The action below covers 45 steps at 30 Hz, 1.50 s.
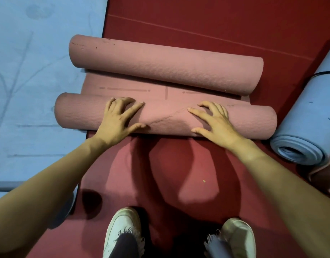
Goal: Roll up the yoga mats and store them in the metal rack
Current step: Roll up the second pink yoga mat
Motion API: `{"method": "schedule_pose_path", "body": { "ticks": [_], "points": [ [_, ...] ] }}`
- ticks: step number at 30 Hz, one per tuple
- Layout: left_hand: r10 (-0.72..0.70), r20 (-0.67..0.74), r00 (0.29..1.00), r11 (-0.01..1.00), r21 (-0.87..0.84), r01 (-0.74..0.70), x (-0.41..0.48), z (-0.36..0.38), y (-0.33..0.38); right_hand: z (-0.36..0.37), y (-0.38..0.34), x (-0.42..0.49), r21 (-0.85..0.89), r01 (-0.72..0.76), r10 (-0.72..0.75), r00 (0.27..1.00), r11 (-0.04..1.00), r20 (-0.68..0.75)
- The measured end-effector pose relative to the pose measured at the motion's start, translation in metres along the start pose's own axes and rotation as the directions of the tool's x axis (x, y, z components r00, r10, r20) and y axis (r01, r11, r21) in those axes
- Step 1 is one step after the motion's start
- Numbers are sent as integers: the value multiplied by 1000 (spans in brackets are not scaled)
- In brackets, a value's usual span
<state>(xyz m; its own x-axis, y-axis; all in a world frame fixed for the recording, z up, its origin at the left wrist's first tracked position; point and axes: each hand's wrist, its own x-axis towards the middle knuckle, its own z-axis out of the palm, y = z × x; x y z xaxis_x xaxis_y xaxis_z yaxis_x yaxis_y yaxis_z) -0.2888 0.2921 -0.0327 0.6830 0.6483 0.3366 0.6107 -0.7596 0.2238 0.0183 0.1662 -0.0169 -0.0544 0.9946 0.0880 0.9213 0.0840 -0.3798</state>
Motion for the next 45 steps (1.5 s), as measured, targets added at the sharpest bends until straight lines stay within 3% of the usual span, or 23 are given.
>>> {"method": "schedule_pose_path", "body": {
  "ticks": [5,16,26,37,41,45],
  "points": [
    [32,168,985,998,52,-41,15,-3,-10,-8,-5,18,-173,-28,57,985,984,163],
    [-43,284,958,998,50,30,41,-8,-14,-15,-5,36,-208,-34,86,966,978,243],
    [-34,207,978,998,60,22,32,-17,1,-16,-15,32,-175,-53,84,981,983,176],
    [-4,194,981,999,32,-2,-43,-30,40,-6,-38,-42,-161,-16,38,990,987,136],
    [-63,229,971,998,8,62,-47,-31,42,2,-37,-55,-103,-30,37,997,994,62],
    [-115,268,956,987,-80,141,-35,-34,35,14,-41,-68,-45,-75,70,991,996,-111]
  ]
}}
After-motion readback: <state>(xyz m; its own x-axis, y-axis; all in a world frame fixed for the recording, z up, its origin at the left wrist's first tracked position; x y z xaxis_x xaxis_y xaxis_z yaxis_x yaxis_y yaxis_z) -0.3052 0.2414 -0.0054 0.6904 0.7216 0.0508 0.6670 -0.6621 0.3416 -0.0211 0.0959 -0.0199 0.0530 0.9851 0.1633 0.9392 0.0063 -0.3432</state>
